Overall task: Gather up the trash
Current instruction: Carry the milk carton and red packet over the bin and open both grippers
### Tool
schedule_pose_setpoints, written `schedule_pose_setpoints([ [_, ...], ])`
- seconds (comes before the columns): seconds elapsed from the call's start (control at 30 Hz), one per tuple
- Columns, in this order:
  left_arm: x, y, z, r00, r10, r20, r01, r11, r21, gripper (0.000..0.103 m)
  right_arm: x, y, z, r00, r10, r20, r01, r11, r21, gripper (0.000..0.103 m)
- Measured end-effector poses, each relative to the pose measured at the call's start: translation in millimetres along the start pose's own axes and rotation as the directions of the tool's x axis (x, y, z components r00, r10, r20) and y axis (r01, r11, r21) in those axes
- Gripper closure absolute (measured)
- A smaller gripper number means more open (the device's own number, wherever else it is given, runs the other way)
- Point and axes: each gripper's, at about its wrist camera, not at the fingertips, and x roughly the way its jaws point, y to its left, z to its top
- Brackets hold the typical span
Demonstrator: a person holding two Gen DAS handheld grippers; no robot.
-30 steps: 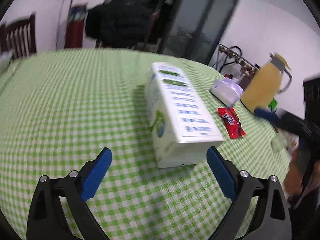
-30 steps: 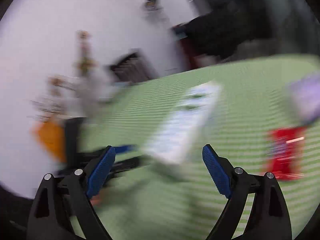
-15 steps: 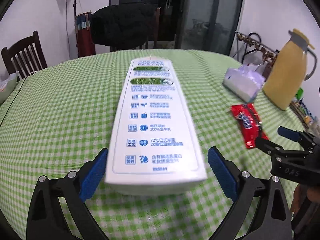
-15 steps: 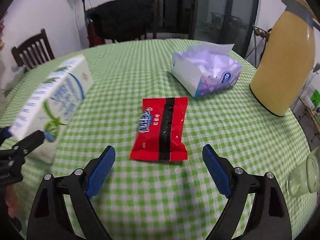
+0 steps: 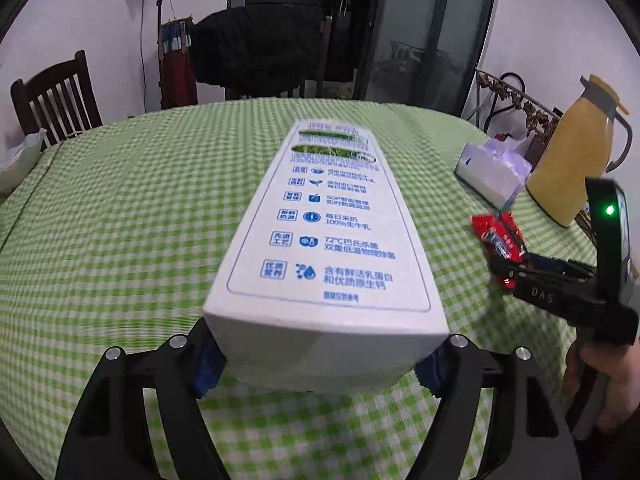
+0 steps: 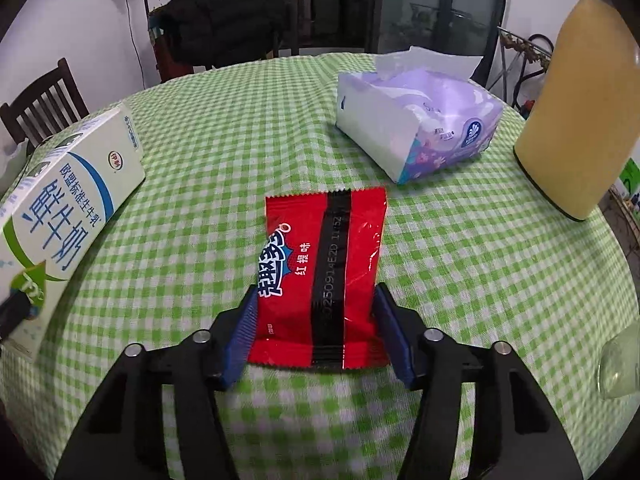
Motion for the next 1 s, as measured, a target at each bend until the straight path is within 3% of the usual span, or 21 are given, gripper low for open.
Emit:
schedule_pose_setpoints([
  [0.4, -93.1, -13.3, 3.4, 0.989, -0.098, 0.112, 0.093, 0.995, 0.048, 0.033, -107.5, -17.9, -33.9, 0.988, 0.002, 0.155, 0.0, 1.0, -0.009, 0.056],
  [0.63, -149.9, -51.2, -7.3, 0.966, -0.187, 0.181, 0.164, 0.977, 0.133, 0.033, -189.6, -55.4, -75.8, 0.965, -0.05, 0.258, 0.041, 0.998, 0.04, 0.056],
  [0.9, -205.5, -110.5, -32.0, 0.929, -0.323, 0.178, 0.275, 0.928, 0.25, 0.033, -276.3, -125.9, -155.8, 0.929, -0.173, 0.328, 0.122, 0.978, 0.171, 0.056],
  [1.0, -226.3, -144.7, -48.3, 0.905, -0.399, 0.147, 0.333, 0.88, 0.339, 0.033, -304.7, -160.4, -196.4, 0.916, -0.244, 0.32, 0.17, 0.956, 0.241, 0.056],
])
